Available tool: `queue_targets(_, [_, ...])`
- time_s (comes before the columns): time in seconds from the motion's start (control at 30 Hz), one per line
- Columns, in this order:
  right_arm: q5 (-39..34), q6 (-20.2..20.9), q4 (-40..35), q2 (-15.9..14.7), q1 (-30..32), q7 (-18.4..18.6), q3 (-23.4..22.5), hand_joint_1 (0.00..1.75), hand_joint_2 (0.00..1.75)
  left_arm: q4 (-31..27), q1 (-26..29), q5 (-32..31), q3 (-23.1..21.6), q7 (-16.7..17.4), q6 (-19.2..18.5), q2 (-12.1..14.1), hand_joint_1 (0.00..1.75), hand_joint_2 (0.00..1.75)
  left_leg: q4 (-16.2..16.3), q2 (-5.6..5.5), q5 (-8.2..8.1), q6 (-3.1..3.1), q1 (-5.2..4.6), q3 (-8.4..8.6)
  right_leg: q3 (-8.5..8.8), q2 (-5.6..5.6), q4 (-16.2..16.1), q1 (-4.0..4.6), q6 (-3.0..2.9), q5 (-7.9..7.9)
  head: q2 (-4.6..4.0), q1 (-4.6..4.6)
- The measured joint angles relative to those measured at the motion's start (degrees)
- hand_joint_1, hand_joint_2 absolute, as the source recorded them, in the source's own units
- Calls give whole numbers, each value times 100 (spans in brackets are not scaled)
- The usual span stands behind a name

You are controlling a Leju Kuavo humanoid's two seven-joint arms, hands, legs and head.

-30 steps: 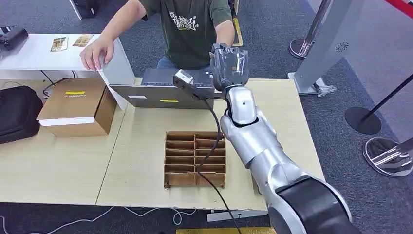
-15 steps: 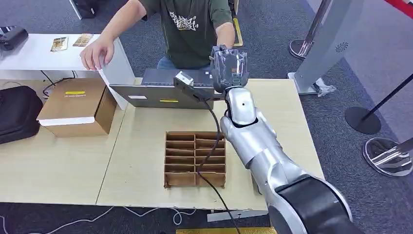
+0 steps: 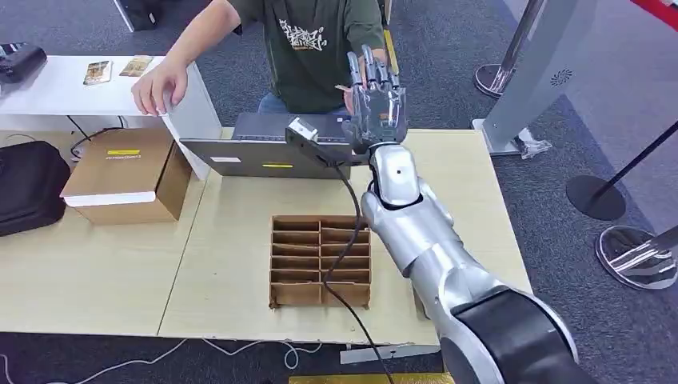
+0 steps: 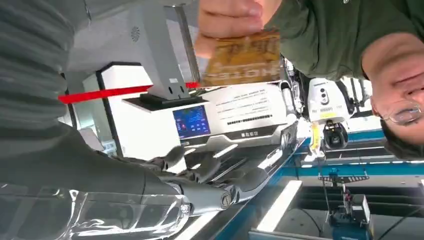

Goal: Pass the card to the sensor for recognition and then transmit it.

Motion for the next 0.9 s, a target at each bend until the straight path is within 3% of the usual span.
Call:
queue_targets(0.57, [-11, -378, -212, 68, 231, -173, 0, 0, 175, 0, -1, 127, -7, 31, -11, 33, 0, 175, 0, 1, 0, 0, 0, 1, 0, 1, 0, 0, 0, 0, 0, -2])
queue_targets(0.73, [-9, -435, -496, 68, 461, -170, 0, 0, 175, 0, -3, 168, -35, 79, -13, 37, 0, 175, 0, 1, 0, 0, 0, 1, 0, 1, 0, 0, 0, 0, -2, 0])
queue_targets(0.9, [-31, -293, -1288, 103, 1008, -190, -2, 0, 175, 0, 0, 348, -37, 90, 0, 59, 0, 175, 0, 0, 0, 0, 0, 0, 0, 0, 0, 0, 0, -1, 0, -2])
